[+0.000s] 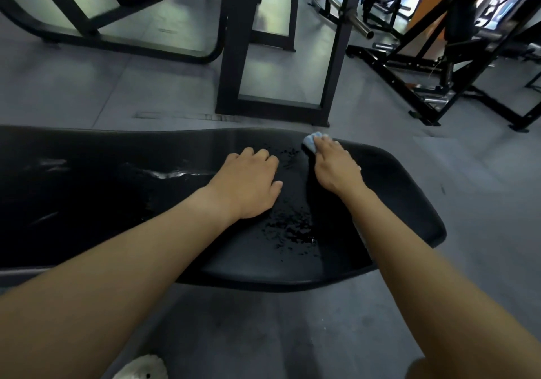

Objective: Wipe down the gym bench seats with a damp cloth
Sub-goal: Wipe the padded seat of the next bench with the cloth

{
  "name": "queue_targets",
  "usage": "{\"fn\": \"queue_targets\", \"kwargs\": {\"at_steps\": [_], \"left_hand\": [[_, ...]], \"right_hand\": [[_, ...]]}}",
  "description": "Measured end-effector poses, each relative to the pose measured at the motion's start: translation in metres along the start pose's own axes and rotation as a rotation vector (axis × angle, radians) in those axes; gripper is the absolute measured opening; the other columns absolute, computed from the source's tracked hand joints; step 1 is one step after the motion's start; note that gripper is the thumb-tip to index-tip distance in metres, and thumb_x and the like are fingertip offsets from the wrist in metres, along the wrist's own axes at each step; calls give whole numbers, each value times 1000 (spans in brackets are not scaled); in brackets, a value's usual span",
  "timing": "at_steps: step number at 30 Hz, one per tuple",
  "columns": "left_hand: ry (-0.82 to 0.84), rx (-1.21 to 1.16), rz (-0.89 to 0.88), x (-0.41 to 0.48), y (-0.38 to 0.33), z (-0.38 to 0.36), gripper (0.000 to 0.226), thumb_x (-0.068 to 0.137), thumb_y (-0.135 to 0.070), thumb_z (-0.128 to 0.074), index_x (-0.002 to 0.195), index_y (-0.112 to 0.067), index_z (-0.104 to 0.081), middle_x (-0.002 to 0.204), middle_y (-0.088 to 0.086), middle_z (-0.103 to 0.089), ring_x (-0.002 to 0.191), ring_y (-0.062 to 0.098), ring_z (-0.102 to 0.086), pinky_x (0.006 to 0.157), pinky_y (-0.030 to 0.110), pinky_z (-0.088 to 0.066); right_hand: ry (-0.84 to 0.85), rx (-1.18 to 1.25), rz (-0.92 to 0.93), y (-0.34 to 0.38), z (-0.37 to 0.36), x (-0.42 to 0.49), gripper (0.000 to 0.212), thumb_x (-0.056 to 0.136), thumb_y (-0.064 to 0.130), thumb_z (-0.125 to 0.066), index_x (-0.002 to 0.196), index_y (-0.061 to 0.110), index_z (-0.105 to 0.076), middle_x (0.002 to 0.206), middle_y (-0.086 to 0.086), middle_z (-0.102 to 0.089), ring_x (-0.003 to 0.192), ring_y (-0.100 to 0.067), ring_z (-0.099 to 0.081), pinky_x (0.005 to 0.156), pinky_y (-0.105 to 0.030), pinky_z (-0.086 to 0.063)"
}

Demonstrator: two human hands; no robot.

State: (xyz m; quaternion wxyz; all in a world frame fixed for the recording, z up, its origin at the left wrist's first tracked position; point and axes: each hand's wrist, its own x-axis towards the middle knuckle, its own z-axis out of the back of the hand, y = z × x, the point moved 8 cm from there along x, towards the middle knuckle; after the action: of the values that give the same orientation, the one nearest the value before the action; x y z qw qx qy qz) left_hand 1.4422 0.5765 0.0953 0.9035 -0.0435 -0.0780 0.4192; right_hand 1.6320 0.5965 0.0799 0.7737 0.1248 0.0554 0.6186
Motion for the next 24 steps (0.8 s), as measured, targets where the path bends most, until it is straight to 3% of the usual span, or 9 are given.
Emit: {"fn": "queue_targets", "kwargs": {"at_steps": [3,6,8,11,14,17,20,24], "left_hand": [[-43,-4,-1,5,1,3,43,103,-47,-44,129,-16,-58,125,2,-58,114,25,-53,99,47,-48],[-71,-3,-3,9,1,6,39,102,-47,-46,124,-17,-60,118,1,-59,108,23,-53,95,45,-49],[-73,3,-2,11,1,6,38,102,-46,-46,122,-17,-61,117,0,-60,106,23,-53,94,44,-49],[-72,1,-11,10,1,4,39,103,-46,-45,123,-17,-61,117,0,-61,105,22,-54,93,43,-51],[-73,3,-24,7,3,3,40,103,-46,-44,124,-17,-62,118,0,-63,105,22,-56,93,43,-52],[-69,-6,-32,5,7,2,41,103,-47,-44,126,-17,-62,119,-2,-64,106,21,-57,94,43,-51],[-90,-7,-21,5,7,4,39,102,-46,-45,123,-18,-63,117,-2,-64,105,20,-56,93,42,-52],[-124,-8,5,7,3,6,36,100,-42,-48,120,-16,-63,113,0,-66,99,20,-56,89,42,-52]], "right_hand": [[95,44,163,34,-12,-1,51,108,18,-32,159,22,-30,168,-3,-21,155,-22,-18,127,-43,-14],[128,78,211,40,-15,0,52,109,21,-32,160,30,-30,168,6,-21,155,-15,-15,127,-38,-11],[96,144,123,24,-10,7,51,107,22,-34,156,36,-37,165,8,-30,152,-17,-27,124,-42,-22],[-58,129,-83,-11,6,16,47,102,25,-33,147,35,-45,150,-5,-50,130,-36,-52,105,-55,-44],[-130,108,-180,-25,10,20,45,99,17,-33,141,20,-50,138,-13,-57,121,-40,-55,101,-52,-45],[-119,55,-68,-6,6,20,43,96,10,-33,135,10,-51,134,-16,-55,122,-41,-51,98,-51,-39],[8,43,65,25,-5,15,52,104,11,-34,155,21,-39,163,-7,-34,149,-30,-31,119,-48,-24],[118,115,264,63,-21,1,53,107,14,-31,158,27,-33,168,1,-22,156,-17,-15,127,-41,-8]]}}
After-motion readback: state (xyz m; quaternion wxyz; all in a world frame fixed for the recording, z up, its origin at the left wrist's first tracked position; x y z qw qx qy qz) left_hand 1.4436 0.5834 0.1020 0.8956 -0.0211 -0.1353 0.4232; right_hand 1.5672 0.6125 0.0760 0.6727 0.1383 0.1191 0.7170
